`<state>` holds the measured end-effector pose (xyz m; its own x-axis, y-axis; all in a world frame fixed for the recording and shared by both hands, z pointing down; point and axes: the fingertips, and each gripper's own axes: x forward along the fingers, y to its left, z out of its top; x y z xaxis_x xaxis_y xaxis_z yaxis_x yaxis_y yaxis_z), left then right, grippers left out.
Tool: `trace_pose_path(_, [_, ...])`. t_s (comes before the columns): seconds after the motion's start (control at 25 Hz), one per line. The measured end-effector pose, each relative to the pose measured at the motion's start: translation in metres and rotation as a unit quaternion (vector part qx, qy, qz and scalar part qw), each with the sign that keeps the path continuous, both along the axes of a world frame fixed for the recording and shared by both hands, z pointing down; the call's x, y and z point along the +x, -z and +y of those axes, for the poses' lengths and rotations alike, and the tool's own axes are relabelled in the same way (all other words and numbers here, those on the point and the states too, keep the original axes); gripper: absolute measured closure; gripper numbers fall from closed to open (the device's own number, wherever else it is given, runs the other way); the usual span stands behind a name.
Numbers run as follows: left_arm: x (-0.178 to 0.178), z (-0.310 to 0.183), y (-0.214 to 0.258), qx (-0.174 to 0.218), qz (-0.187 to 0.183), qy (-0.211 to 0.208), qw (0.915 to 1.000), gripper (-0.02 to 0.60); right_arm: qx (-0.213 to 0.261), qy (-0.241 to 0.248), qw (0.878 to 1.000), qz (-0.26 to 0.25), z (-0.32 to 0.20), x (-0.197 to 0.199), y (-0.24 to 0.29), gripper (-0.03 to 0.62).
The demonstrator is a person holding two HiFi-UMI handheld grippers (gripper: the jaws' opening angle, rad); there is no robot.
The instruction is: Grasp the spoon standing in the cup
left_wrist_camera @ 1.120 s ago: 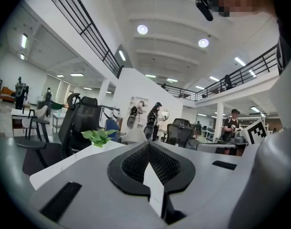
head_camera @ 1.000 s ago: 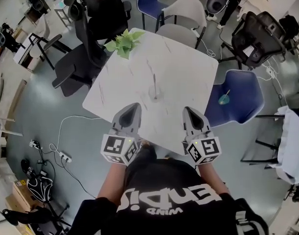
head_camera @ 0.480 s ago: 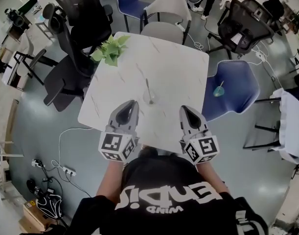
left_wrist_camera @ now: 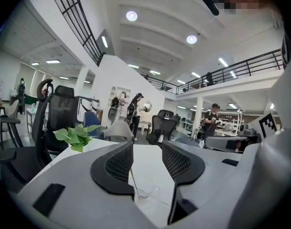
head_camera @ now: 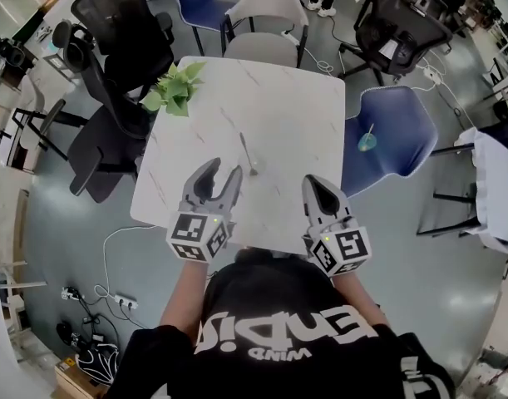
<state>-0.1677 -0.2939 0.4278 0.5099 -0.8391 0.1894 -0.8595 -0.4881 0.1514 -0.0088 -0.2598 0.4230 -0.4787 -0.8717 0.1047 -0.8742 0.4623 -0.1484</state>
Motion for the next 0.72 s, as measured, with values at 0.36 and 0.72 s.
trace_pose_path(0.36, [0.002,-0.025,-0.026,-0.016,-0.033,-0.021,0.9991,0.397,-0.002,-0.018,1.0,-0.003,0.001,0.003,-0.006,0.582])
trace_pose_path(0.72, [0.009,-0.061,-0.063,-0.044,-0.065,-0.046,0.9958,0.399,-0.008,-0.031,0.999,-0.007,-0.007,0.006,-0.01,0.582])
